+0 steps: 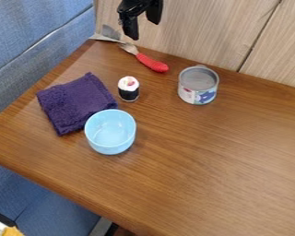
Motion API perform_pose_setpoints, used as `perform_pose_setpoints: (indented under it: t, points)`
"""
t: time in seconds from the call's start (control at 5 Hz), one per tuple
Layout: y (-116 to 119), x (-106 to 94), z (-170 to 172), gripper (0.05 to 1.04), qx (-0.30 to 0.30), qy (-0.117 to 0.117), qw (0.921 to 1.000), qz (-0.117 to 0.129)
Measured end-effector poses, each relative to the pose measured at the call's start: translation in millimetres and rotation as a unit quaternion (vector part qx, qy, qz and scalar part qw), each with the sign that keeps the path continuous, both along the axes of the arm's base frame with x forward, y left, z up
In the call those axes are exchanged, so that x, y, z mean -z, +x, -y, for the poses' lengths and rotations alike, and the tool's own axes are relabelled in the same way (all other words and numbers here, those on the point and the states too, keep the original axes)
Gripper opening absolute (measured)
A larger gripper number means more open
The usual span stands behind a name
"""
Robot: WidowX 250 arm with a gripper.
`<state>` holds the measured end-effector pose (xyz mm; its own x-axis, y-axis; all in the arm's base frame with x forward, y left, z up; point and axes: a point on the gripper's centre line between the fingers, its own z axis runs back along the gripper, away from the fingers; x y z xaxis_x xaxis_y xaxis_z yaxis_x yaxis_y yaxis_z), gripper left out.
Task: Move the blue bowl to the upper right side of the table
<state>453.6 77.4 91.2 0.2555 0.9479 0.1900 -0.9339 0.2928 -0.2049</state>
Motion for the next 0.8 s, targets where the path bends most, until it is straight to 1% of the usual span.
perform_pose_setpoints:
  t: [0.2, 0.4, 0.6, 0.8]
  points:
    - [-4, 18.3, 1, 1.000, 0.000, -0.004, 0.9998, -0.021]
    - [-23, 34.4, 4, 1.000, 0.007, -0.009, 0.9989, -0.047]
    - [-37, 5.0, 12, 1.000, 0.036, -0.014, 0.9991, -0.016]
    - [-54, -0.2, 16, 1.000, 0.071, -0.030, 0.9969, -0.014]
